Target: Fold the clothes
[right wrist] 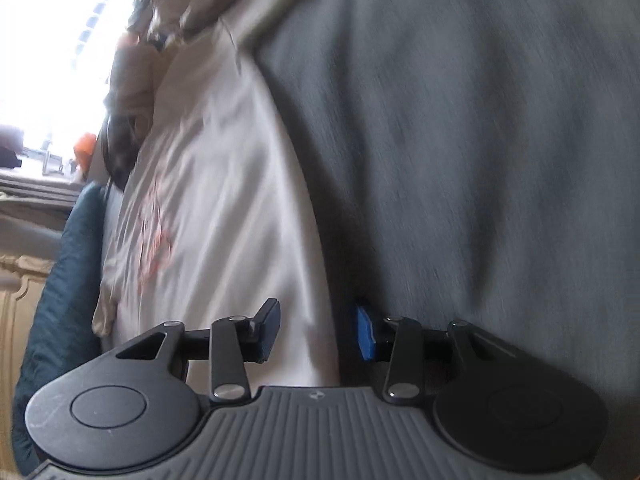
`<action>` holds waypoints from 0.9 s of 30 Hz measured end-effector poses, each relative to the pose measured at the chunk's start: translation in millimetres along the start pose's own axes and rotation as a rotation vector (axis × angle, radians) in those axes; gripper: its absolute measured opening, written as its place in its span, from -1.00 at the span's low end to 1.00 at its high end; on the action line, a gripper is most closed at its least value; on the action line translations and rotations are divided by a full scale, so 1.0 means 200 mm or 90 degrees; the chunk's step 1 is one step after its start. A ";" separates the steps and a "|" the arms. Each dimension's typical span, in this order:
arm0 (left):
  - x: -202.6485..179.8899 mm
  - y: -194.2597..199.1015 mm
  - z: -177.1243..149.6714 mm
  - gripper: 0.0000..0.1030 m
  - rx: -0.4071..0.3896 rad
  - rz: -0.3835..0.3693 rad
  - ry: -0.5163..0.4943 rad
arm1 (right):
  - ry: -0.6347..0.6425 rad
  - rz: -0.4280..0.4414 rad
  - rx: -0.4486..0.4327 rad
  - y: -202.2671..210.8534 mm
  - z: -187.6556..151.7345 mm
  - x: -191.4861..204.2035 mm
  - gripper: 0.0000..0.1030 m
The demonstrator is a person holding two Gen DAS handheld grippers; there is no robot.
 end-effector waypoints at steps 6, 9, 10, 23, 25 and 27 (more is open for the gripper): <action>-0.05 -0.01 0.07 -0.21 -0.031 -0.020 0.017 | -0.036 0.040 0.033 -0.03 -0.22 0.07 -0.57; -0.11 -0.02 0.10 -0.21 -0.047 -0.026 0.002 | -0.022 0.026 0.012 0.02 -0.22 0.10 -0.89; -0.12 -0.02 0.11 -0.21 -0.051 -0.025 -0.008 | -0.012 0.033 -0.008 0.08 -0.21 0.13 -0.91; -0.18 -0.07 0.09 -0.21 -0.071 0.009 -0.088 | -0.014 -0.024 -0.070 0.44 -0.27 0.27 -0.92; -0.18 -0.06 0.09 -0.21 -0.073 0.011 -0.089 | -0.027 -0.039 -0.057 0.40 -0.28 0.21 -0.92; -0.18 -0.04 0.09 -0.21 -0.077 0.015 -0.092 | -0.039 -0.045 -0.046 0.37 -0.29 0.17 -0.92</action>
Point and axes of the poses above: each gripper's, at about its wrist camera, not at the fingertips, and y roughly against the way its jaws point, x to its left, z to its top, the point moved 9 cm from there along -y, roughly the way its jaws point, and after that the axes turned 15 degrees about y, right-handed, at the moved point
